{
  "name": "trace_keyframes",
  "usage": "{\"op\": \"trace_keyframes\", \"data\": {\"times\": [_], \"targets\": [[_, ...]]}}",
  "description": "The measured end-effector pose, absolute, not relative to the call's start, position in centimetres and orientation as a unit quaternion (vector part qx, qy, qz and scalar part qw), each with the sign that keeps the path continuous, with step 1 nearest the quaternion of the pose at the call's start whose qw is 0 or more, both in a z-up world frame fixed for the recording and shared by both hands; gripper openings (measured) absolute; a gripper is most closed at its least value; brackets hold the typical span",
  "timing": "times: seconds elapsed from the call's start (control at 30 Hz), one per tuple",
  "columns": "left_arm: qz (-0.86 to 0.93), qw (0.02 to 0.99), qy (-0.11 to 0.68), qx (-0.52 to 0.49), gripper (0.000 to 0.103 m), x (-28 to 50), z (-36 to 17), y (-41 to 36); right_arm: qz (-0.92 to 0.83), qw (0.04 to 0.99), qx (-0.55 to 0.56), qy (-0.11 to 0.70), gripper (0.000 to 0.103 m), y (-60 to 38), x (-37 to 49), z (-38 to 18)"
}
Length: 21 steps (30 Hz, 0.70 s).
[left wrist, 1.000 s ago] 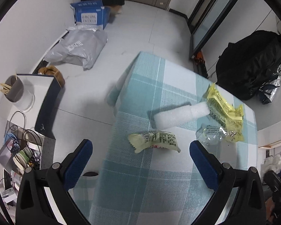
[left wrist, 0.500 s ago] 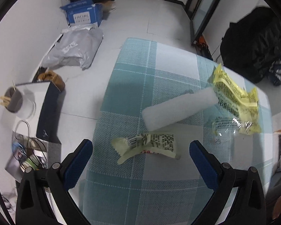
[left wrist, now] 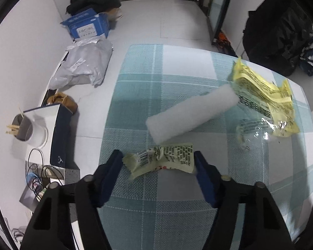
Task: Collect trash
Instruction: 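Grasp the cream printed wrapper with the left gripper while the right holds the tissue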
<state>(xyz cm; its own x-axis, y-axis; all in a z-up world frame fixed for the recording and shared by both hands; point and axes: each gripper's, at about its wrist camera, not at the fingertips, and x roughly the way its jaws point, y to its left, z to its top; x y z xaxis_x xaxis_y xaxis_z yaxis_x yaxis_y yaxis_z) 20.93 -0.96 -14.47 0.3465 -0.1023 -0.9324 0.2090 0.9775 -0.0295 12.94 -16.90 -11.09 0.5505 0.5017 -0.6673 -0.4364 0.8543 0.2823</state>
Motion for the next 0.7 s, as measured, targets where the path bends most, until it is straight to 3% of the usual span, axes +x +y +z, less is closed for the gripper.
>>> {"op": "trace_keyframes", "data": {"times": [0.2, 0.53, 0.57, 0.7], "targets": [[-0.108, 0.82, 0.56, 0.052, 0.041, 20.8, -14.2, -1.1, 0.264, 0.881, 0.038, 0.391, 0.022, -16.6, 12.9, -11.2], [-0.124, 0.819, 0.559, 0.042, 0.026, 20.1, -14.1, -0.9, 0.249, 0.886, 0.031, 0.391, 0.022, -16.5, 12.6, -11.2], [-0.127, 0.82, 0.556, 0.044, 0.018, 20.0, -13.9, -1.0, 0.248, 0.886, 0.029, 0.39, 0.022, -16.3, 12.5, -11.2], [-0.147, 0.822, 0.548, 0.046, 0.018, 19.1, -13.5, -1.4, 0.244, 0.889, 0.021, 0.387, 0.022, -15.7, 11.9, -10.8]]}}
